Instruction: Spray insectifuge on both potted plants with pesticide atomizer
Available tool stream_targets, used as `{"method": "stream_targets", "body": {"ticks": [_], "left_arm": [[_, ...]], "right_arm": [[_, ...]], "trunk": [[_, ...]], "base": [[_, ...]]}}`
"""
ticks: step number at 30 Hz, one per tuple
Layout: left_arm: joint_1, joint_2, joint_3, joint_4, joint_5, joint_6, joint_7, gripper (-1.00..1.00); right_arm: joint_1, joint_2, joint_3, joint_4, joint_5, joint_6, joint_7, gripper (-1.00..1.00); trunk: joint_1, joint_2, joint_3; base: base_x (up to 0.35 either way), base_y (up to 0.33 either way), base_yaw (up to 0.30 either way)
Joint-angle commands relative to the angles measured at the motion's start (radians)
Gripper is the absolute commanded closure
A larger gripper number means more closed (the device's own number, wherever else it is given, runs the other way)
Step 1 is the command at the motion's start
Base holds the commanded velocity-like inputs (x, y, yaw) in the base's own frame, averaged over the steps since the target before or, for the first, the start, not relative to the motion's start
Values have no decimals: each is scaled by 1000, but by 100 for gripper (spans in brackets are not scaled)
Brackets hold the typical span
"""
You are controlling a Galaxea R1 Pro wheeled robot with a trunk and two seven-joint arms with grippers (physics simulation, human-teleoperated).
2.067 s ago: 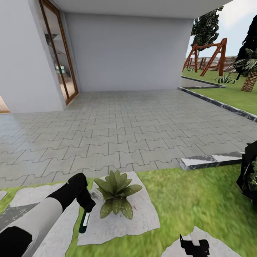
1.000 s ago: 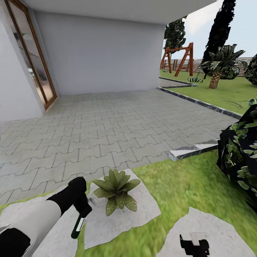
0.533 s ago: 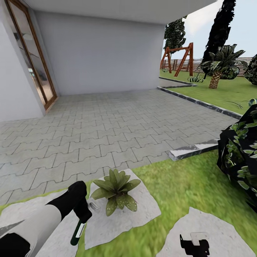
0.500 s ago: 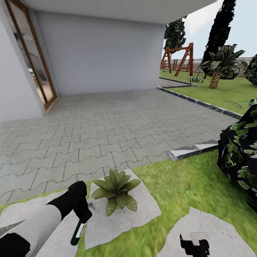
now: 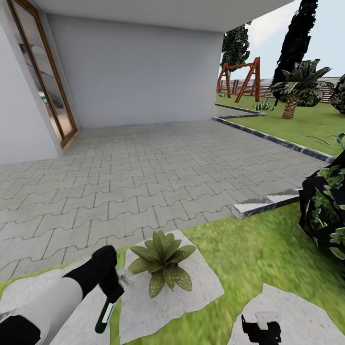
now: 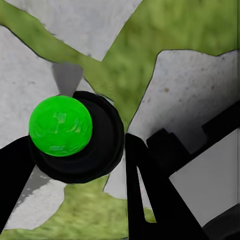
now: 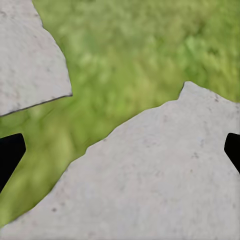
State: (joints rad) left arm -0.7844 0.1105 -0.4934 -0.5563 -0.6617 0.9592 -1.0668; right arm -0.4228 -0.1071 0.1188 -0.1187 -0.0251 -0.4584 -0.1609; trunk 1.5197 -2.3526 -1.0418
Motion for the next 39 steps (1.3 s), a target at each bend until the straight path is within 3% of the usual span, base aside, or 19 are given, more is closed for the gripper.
{"method": "stream_targets", "body": {"ticks": [1, 8, 12, 16, 33, 39], "left_arm": [[16, 1, -3, -3, -11, 1, -10, 100], [44, 4, 6, -20, -11, -3, -11, 100], [2, 6, 33, -24, -9, -2, -16, 100], [-48, 0, 37, -24, -11, -2, -19, 100], [-47, -3, 29, -22, -14, -1, -19, 100], [-44, -3, 25, -22, -14, -1, -19, 100]], "right_arm": [[-1, 0, 8, 1, -3, -2, -6, -100], [-1, 0, 8, 1, -3, -2, -6, -100], [-1, 0, 8, 1, -3, -2, -6, -100], [-1, 0, 8, 1, -3, -2, -6, -100], [-1, 0, 8, 1, -3, -2, -6, -100], [-1, 0, 8, 1, -3, -2, -6, -100]], "trunk": [[0, 0, -1], [0, 0, -1], [0, 0, -1], [0, 0, -1], [0, 0, -1], [0, 0, -1]], "base": [[0, 0, 0], [0, 0, 0], [0, 0, 0], [0, 52, -11], [21, 297, -274], [20, 310, -47]]}}
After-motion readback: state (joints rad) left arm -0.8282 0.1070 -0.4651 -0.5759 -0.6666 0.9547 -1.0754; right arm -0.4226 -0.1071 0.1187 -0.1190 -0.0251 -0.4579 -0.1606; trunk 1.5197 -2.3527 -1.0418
